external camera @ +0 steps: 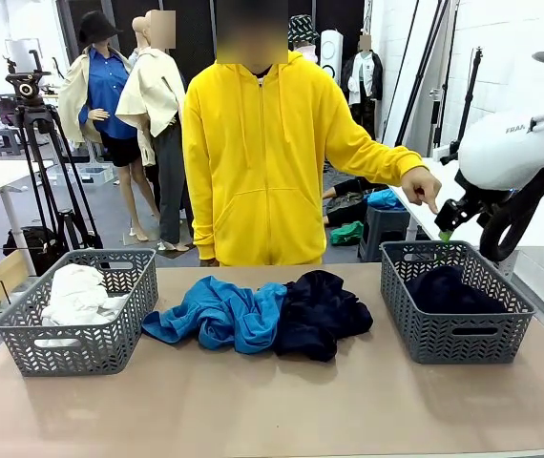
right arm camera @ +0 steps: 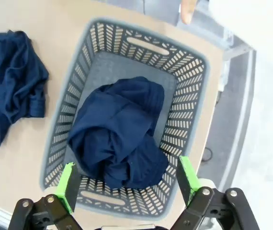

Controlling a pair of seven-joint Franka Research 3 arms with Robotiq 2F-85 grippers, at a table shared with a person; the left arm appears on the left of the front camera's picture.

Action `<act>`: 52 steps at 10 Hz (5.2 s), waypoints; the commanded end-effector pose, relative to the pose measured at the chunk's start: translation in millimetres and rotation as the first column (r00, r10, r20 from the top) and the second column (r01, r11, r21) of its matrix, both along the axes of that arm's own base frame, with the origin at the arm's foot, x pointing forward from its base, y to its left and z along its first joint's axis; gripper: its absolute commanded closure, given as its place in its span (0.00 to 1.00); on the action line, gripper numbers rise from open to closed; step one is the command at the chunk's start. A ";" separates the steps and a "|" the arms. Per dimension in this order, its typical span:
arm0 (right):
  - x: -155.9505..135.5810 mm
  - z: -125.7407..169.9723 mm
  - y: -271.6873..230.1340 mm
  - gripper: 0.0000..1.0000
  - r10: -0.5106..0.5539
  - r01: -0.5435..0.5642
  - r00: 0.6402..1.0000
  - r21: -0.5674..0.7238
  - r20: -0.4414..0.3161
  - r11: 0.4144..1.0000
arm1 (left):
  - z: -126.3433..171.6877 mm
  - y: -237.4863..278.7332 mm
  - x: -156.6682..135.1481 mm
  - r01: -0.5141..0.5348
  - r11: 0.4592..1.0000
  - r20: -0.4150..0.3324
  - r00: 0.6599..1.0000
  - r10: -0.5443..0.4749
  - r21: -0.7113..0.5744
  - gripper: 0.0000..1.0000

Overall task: Sort the tops and bottoms.
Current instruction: Lift clothes from the center of the table with your left hand.

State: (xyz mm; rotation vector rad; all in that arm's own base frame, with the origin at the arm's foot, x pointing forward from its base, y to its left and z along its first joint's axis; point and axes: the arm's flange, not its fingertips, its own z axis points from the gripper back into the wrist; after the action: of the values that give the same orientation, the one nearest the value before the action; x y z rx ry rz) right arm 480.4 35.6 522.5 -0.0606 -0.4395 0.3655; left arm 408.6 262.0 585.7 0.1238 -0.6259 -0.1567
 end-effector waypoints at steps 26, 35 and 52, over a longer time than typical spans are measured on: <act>-87.3 -43.1 -295.5 0.00 -0.591 0.594 0.801 0.002 -0.099 0.805 | 26.3 -331.7 -21.6 0.521 0.854 0.212 0.836 -0.507 -0.013 0.00; -87.3 -43.1 -295.5 0.00 -0.591 0.594 0.801 0.002 -0.099 0.805 | -81.7 -454.0 74.1 0.669 0.706 -0.033 0.720 -0.693 -0.233 0.00; -87.3 -43.1 -295.5 0.00 -0.591 0.594 0.801 0.002 -0.099 0.805 | -243.1 -492.5 130.1 0.557 0.813 -0.292 0.759 -0.581 -0.170 0.00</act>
State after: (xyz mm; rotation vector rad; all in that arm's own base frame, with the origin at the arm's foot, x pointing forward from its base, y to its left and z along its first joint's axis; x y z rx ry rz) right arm 393.2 -260.6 478.4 -0.1361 -0.3193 -0.2706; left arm 530.1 -227.8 345.9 -0.1856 -0.3430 -0.7448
